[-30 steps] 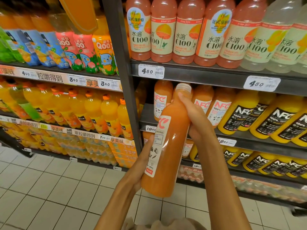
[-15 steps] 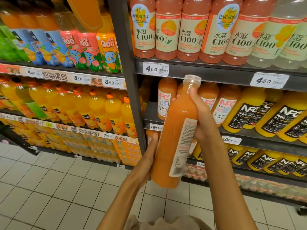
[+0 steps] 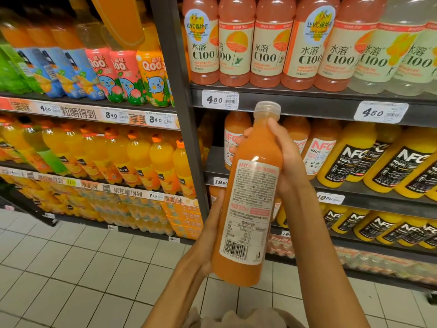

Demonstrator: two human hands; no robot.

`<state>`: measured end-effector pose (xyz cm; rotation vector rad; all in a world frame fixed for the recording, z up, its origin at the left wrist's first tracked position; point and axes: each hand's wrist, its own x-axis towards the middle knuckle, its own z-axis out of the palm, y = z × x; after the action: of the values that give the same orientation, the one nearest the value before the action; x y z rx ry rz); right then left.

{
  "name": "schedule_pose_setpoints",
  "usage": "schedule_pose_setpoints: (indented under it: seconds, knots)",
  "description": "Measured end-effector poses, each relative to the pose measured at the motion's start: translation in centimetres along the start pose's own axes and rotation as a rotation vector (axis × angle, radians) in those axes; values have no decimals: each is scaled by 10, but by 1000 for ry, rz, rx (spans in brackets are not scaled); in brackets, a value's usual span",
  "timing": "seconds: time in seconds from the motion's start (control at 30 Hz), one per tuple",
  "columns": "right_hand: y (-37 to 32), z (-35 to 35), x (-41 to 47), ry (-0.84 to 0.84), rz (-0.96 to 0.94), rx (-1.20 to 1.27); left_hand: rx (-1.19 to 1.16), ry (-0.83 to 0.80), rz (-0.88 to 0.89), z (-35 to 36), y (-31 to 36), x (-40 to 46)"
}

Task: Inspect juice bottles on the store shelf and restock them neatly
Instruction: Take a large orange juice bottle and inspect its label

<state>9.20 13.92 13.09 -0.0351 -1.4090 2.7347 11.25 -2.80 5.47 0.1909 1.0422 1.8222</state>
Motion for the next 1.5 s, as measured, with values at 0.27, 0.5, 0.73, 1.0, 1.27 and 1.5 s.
schedule_pose_setpoints:
  seconds: [0.27,0.5,0.73,1.0,1.27,1.5]
  knots:
    - [-6,9,-3,206,-105,-349,343,241,185,4,10,-1]
    - [-11,-1,-5,99,-17,-302,44,184,125,5,4,0]
    - [7,0,-2,-74,55,145,-9,91,46,15,2,-4]
    - [8,-5,5,244,165,-215,61,195,42,15,2,-7]
    - [10,-15,15,124,312,-18,-227,96,-15,24,-3,-18]
    - [35,-13,0,297,419,-20,-464,28,-46,35,6,-22]
